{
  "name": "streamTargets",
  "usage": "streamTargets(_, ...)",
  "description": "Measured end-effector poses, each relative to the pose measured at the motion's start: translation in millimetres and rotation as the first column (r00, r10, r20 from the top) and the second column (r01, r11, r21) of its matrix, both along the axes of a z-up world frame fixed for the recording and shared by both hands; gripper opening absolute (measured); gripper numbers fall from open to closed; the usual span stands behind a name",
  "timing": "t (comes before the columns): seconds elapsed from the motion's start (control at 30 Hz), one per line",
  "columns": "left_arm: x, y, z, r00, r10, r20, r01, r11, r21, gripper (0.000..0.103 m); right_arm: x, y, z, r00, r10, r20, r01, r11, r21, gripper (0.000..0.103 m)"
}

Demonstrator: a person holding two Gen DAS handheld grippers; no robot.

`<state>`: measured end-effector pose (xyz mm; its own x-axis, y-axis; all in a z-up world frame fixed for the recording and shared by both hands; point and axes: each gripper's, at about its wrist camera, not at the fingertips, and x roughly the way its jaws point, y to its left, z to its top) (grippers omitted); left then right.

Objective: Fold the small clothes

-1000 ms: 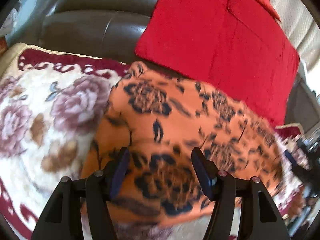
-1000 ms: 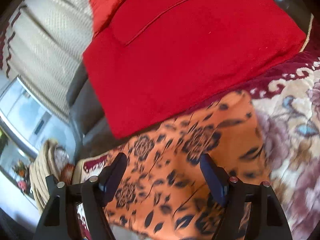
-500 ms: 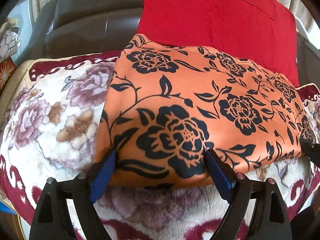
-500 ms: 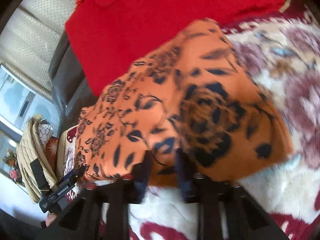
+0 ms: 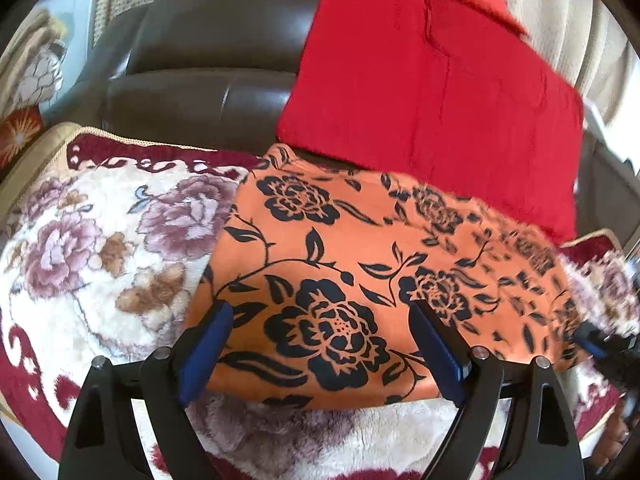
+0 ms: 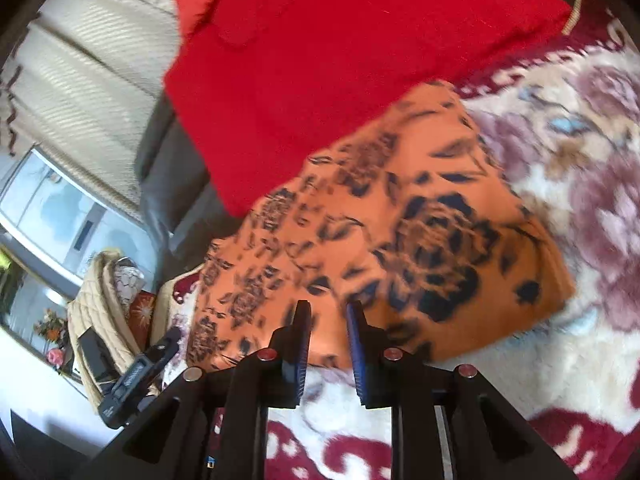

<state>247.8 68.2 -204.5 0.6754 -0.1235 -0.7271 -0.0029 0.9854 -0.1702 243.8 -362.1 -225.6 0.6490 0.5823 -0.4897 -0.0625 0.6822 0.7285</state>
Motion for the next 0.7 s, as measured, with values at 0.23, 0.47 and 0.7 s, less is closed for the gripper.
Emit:
streamTargets(0.23,9,-41,-14,0.997,-0.062,-0.047,0.069,0.98,0.185,0.09,19,36,1,0.999,0.033,-0.024,-0.034,0.999,-0.03,0.025)
streamTargets(0.47,13,-61,-35,0.996,-0.06,-0.07,0.081,0.931,0.355,0.102,41,53,-24,0.993,-0.001,-0.121,-0.005,0.999,-0.05,0.028)
streamTargets(0.7,8,-40,-13,0.999,-0.042,-0.021,0.046,0.966,0.256,0.102,32,47,-7,0.999,0.004,-0.043,-0.006,0.998,-0.065,0.03)
